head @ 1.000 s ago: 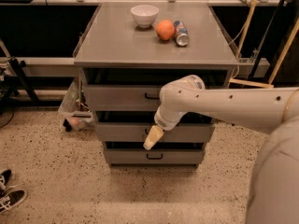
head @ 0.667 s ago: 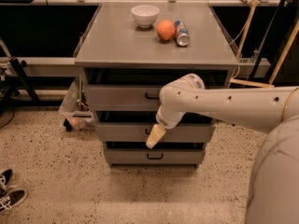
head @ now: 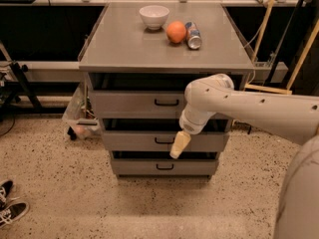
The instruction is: Open middle drawer
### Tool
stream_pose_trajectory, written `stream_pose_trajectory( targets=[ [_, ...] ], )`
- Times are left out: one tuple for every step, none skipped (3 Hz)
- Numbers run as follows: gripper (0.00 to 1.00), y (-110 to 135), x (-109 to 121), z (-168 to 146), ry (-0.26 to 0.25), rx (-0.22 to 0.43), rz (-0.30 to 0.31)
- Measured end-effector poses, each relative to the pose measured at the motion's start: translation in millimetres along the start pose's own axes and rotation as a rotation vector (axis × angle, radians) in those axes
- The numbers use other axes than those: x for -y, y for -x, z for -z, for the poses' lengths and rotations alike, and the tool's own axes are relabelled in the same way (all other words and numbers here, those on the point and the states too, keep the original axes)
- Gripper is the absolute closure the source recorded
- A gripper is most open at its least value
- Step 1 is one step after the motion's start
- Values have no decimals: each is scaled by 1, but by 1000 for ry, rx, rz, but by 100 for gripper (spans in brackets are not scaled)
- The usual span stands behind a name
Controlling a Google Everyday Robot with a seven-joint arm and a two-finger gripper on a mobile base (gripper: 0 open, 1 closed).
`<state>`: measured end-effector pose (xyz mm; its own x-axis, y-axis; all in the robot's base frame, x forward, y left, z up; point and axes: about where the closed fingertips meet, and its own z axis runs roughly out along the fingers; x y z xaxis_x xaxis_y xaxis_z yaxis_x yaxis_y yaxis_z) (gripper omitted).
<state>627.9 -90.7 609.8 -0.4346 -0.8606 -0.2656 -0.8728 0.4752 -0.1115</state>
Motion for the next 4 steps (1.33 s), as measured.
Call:
stream_pose_trajectory(
  targets=[
    [0,-32,10,11,-5,-114,202],
    [0,-33,10,9,2,-120,274],
    [0,-34,10,9,2,-120,274],
    [0,-40,24,7,-14,-53,278]
  ],
)
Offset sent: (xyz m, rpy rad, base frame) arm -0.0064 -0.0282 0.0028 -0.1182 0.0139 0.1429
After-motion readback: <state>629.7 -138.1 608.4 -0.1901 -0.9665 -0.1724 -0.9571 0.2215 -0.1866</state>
